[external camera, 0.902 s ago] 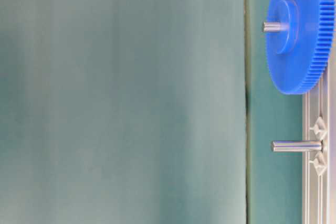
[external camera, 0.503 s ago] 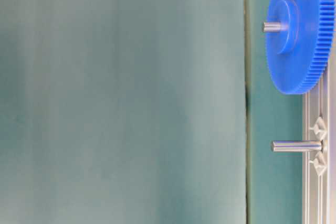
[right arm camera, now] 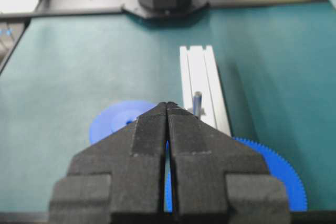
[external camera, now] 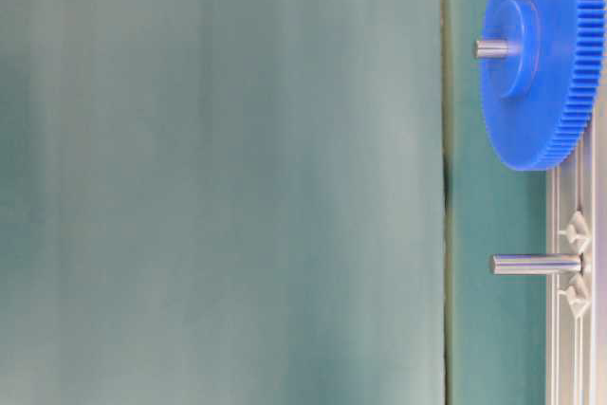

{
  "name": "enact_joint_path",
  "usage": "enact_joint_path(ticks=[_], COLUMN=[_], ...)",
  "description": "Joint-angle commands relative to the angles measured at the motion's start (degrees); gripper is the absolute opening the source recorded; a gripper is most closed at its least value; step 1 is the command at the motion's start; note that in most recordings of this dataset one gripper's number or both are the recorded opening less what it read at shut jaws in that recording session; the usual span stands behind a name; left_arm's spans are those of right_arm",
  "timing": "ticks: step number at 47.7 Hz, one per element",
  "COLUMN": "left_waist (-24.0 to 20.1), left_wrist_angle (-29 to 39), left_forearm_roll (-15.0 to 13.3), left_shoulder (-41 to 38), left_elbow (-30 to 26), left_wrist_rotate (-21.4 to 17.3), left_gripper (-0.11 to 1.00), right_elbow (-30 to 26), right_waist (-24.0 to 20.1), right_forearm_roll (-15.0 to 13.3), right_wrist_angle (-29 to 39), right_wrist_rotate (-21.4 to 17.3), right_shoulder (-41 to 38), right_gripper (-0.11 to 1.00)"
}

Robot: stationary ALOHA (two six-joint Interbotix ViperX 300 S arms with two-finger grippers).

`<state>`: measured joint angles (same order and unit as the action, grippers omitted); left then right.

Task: Insert the small gear onto the shaft.
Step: 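Move the left gripper over the loose small blue gear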

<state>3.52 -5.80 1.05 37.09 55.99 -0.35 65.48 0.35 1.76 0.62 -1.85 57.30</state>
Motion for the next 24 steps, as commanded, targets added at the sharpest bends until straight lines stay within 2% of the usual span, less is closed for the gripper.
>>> enact_joint_path(ticks=[1, 24], left_waist=[0.88, 2.37], left_wrist_angle=[2.37, 6.06], left_forearm_roll=[0.09, 0.09], left_shoulder=[-2.11, -14.59], left_elbow=[-3.34, -10.9], left_wrist_rotate=[-0.09, 1.23], left_gripper=[-0.01, -0.01], right_elbow=[-1.93, -1.85], right_waist=[0.09, 0.35], right_forearm_roll=[0.0, 0.0], right_wrist_angle=[2.02, 4.92], right_wrist_rotate=[-0.35, -0.44], right_shoulder=[-0.53, -0.62], right_gripper=[0.01, 0.01])
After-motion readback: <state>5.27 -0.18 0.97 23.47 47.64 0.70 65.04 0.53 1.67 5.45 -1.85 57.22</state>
